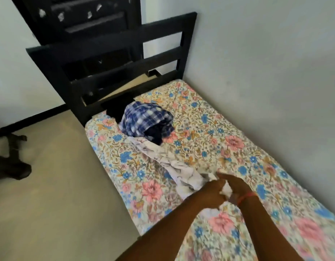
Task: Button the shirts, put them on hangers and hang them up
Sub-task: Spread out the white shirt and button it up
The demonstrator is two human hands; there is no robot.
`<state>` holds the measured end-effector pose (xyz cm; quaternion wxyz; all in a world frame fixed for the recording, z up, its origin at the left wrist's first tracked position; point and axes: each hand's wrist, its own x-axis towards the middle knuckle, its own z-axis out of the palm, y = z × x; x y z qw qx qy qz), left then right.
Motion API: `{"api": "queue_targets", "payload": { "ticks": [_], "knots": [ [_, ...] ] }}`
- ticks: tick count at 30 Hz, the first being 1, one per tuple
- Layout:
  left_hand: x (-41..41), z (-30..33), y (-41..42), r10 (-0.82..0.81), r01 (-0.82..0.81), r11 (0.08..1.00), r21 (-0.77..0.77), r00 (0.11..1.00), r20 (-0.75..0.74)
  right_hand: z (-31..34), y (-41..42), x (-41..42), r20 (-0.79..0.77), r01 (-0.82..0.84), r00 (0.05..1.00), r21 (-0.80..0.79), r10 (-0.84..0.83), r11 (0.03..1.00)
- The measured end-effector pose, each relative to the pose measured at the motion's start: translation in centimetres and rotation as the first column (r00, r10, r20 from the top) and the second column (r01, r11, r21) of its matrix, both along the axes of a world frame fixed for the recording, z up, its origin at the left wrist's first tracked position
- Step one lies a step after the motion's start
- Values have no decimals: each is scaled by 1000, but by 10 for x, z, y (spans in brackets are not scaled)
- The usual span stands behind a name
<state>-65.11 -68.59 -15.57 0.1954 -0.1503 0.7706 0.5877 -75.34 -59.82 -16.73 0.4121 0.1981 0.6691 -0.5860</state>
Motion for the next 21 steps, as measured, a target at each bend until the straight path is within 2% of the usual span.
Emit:
{"api": "queue_targets", "payload": {
  "ticks": [2,4,7,10,13,14,18,19,21],
  "knots": [
    [32,-27,18,-83,82,996,29,995,49,-20,42,8,-119,-11,992,232,40,973],
    [64,-54,23,-16,17,1000,-5,989,150,-33,76,11,-216,-27,968,411,127,911],
    [107,-97,13,124,-93,983,-161,973,197,-47,106,6,-255,-68,929,595,269,801],
    [128,-146,2,177,-114,949,-295,965,196,-87,118,-6,-366,-27,758,810,540,586],
    [123,-210,-21,170,-85,849,-521,978,118,-163,116,2,-303,49,624,935,720,351],
    [117,-231,-32,168,-102,791,-603,984,55,-193,114,8,-292,56,569,946,768,318],
    [61,-301,-88,147,-230,521,-822,973,-179,-294,90,34,-361,-20,280,924,889,381],
    [41,-316,-103,102,-218,453,-864,976,-192,-318,82,36,-384,-60,266,909,884,413],
    [1,-350,-128,5,-97,356,-929,995,-102,-350,72,33,-392,-120,325,886,861,448]
  ]
}}
